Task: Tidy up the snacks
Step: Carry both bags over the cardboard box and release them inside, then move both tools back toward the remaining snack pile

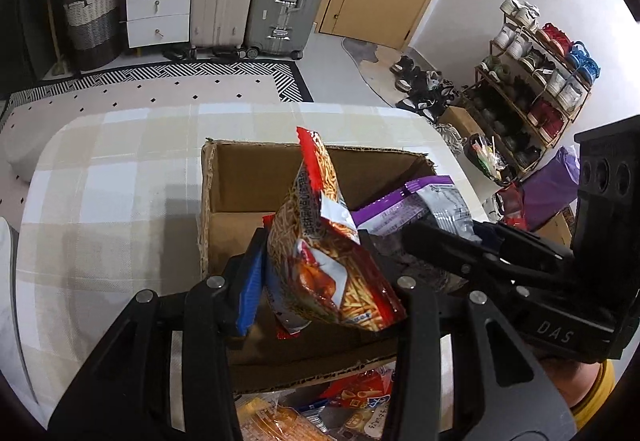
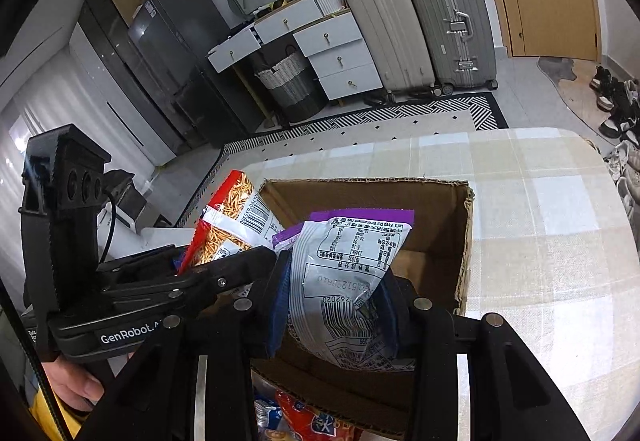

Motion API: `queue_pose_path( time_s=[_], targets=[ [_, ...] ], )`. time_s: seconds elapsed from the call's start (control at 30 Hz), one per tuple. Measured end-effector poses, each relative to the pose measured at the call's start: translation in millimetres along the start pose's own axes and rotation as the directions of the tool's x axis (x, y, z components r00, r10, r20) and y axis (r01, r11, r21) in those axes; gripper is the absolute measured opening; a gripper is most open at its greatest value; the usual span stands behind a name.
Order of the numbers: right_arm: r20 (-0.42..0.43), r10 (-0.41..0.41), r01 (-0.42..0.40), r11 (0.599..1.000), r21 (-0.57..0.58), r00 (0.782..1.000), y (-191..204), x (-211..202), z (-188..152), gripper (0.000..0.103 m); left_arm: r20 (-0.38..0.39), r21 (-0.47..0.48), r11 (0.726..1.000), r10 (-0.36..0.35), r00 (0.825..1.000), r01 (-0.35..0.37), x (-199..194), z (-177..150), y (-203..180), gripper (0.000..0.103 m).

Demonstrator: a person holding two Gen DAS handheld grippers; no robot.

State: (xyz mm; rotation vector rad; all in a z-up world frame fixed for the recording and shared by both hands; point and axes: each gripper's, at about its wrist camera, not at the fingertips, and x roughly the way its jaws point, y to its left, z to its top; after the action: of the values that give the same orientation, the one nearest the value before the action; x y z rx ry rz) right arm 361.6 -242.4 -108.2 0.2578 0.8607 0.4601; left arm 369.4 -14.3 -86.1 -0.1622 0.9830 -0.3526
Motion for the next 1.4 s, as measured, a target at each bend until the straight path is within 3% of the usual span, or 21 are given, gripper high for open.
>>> queue_pose_path(
  time_s=[0.03,0.07,0.3,0.4,0.63,0.83,0.9,1.1,1.17,1.27,1.4],
  targets=[
    [-0.001,-0.001,0.001,1.000,0.001,1.000,-0.1,-0.3,-1.0,0.039,0.000,0.000,1.000,0.002,1.000,-0.002,-0.9,-1.8,0.4,0.043],
    [-0.003,-0.007,0.007,1.000,-0.001,1.000,1.3,-0.3,-1.3,0.039,0.002,0.000,1.000,0.002,1.000,-0.002,0.0,-1.4,0.6,0.052],
    [-0.015,-0.034,0.034,0.999,-0.002,0.999,3.1,6.3,-1.7,0.041,0.027,-0.024,1.000,0.021,0.999,-0.020,-12.3,-3.1,3.8,0.074],
    [-0.012,-0.054,0.054,0.998,-0.013,0.998,4.8,4.5,-4.7,0.049,0.046,-0.027,0.999,0.029,0.999,-0.028,-30.8,-15.1,-1.8,0.077],
    [0.061,-0.076,0.077,0.997,-0.017,0.995,7.8,-24.0,-4.6,0.050,0.079,-0.052,0.998,0.044,0.996,-0.040,-69.5,-34.3,2.1,0.079],
    [0.132,-0.059,0.068,0.996,-0.063,0.989,27.0,-67.5,-12.8,0.050,0.128,-0.046,0.994,0.102,0.986,-0.097,-108.3,-56.6,-7.6,0.081],
    [0.155,-0.047,0.059,0.995,-0.077,0.987,35.7,-84.1,-18.6,0.050,0.157,-0.041,0.987,0.159,0.975,-0.154,-124.5,-66.7,-15.9,0.082],
    [0.225,-0.014,0.043,0.991,-0.124,0.974,60.3,-135.2,-49.1,0.058,0.269,-0.029,0.979,0.201,0.942,-0.200,-181.6,-100.4,-37.4,0.090],
    [0.251,0.002,0.034,0.990,-0.140,0.968,69.2,-150.5,-60.6,0.069,0.327,-0.014,0.973,0.224,0.918,-0.232,-204.0,-115.7,-47.4,0.098],
    [0.294,0.021,0.028,0.987,-0.160,0.955,79.4,-175.4,-81.3,0.073,0.388,0.009,0.965,0.239,0.890,-0.263,-231.3,-137.5,-59.4,0.103],
    [0.335,0.052,0.008,0.984,-0.176,0.941,90.0,-206.2,-108.8,0.083,0.411,0.025,0.965,0.229,0.882,-0.262,-264.4,-163.7,-73.4,0.103]
  ],
)
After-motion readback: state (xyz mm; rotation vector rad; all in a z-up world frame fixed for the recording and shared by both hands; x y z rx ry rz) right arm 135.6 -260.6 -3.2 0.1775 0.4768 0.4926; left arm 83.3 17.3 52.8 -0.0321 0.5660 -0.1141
